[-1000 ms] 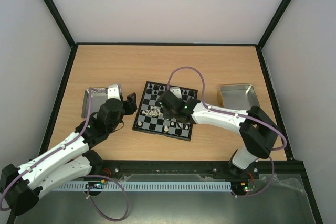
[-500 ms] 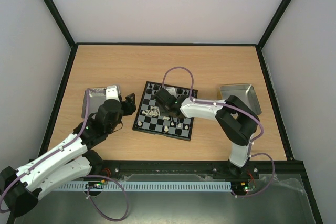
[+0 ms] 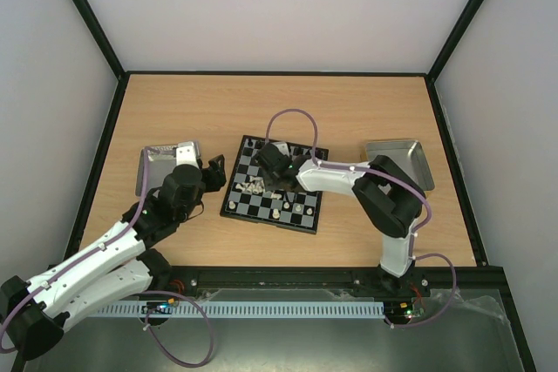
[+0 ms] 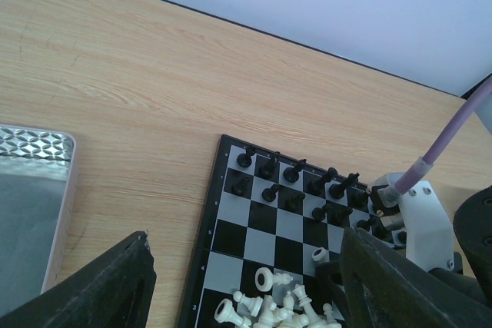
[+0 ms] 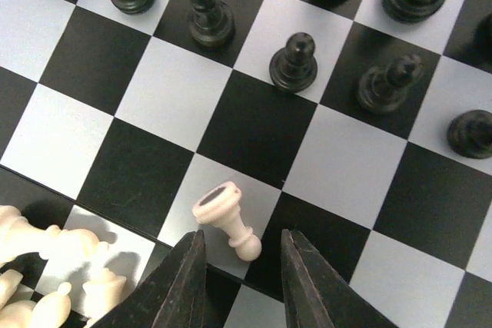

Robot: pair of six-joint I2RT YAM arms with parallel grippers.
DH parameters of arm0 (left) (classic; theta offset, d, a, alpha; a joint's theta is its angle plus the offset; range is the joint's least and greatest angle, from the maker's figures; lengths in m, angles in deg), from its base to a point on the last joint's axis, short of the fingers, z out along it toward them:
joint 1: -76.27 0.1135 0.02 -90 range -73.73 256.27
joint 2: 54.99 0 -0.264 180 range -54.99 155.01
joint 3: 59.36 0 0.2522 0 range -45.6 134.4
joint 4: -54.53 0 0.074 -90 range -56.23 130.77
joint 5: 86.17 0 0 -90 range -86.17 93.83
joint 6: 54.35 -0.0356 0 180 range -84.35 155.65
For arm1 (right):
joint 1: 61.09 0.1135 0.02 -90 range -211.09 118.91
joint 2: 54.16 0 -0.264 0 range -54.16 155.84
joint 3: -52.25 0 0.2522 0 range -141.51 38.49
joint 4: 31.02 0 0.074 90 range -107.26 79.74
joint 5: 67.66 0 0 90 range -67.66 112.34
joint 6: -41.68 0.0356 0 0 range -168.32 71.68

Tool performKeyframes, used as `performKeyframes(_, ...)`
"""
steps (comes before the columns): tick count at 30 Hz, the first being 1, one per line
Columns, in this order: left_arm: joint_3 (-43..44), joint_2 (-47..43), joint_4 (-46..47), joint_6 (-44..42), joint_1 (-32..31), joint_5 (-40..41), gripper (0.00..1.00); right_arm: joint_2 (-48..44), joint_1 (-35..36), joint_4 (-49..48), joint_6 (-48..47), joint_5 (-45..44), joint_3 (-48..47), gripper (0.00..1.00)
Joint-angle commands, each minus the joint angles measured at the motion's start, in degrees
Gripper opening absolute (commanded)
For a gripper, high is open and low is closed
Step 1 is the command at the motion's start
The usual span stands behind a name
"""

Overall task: Set up the chess pieces on the board
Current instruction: Pick up the chess piece from the chessboard.

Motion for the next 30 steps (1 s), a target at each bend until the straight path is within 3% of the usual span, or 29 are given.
performKeyframes(1,-0.17,0.19,0.83,0.01,0.17,0.28,0.68,2.57,-0.68,-0.34,-3.37,1.1,-2.03,0.28)
performKeyframes(5,-0.13,0.47,0.83,0.01,0.16,0.32,0.68,3.22,-1.06,0.01,-5.08,1.88,-2.85,0.25)
performKeyframes(13,-0.1,0.9,1.11,0.06,0.16,0.02,0.68,2.98,-1.17,0.47,-6.56,2.2,-2.95,0.07)
performKeyframes(22,-0.74,2.85,2.83,1.96,0.16,-3.32,0.68,-2.24,-1.18,-2.93,-8.6,1.93,0.93,0.06)
performKeyframes(30,-0.83,6.63,6.5,5.83,0.33,-12.38,0.71,-13.56,-1.26,-9.1,-12.46,3.91,9.97,0.05)
